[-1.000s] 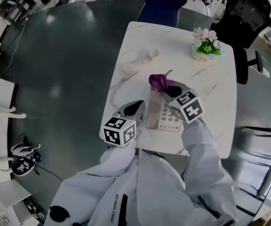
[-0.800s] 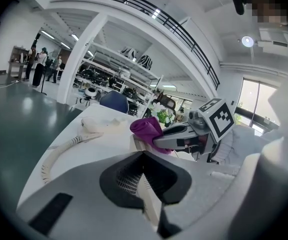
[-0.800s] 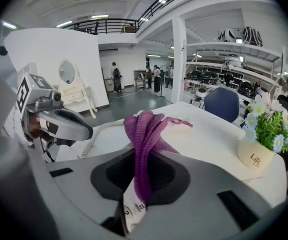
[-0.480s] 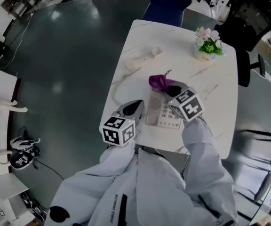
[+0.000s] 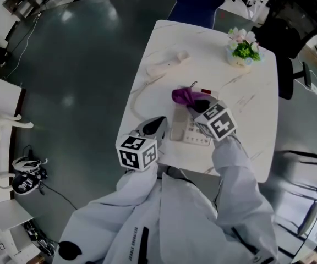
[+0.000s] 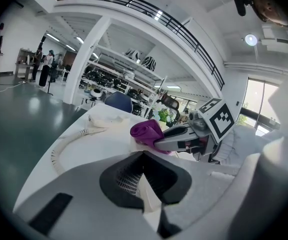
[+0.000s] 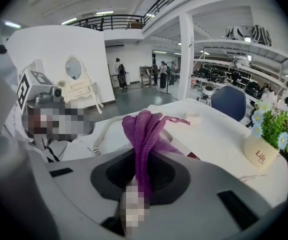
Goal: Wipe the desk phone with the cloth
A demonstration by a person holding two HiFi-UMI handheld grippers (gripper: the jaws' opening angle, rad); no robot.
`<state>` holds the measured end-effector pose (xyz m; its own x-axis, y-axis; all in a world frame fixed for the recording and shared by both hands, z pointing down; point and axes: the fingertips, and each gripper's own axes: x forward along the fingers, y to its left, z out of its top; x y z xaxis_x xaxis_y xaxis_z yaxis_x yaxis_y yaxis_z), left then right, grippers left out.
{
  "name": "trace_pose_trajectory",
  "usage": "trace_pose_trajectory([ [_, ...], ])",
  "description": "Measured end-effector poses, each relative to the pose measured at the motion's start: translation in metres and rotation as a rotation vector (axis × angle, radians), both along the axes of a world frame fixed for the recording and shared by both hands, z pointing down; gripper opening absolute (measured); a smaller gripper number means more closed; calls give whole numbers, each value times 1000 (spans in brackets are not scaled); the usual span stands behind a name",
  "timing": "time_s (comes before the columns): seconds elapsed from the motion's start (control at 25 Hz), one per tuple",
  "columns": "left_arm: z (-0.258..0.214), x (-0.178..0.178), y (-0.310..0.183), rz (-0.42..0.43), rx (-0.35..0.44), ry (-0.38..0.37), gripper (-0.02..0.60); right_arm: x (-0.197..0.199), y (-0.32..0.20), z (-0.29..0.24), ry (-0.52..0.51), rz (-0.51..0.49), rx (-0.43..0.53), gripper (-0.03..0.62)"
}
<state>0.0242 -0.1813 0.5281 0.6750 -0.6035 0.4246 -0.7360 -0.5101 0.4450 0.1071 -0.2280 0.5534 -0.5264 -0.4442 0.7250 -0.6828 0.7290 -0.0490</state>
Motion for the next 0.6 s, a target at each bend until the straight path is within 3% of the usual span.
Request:
trace_pose_trajectory([
  [0.6, -4, -5, 19, -25, 13, -6, -3, -7, 26, 5, 23, -42, -31, 38],
])
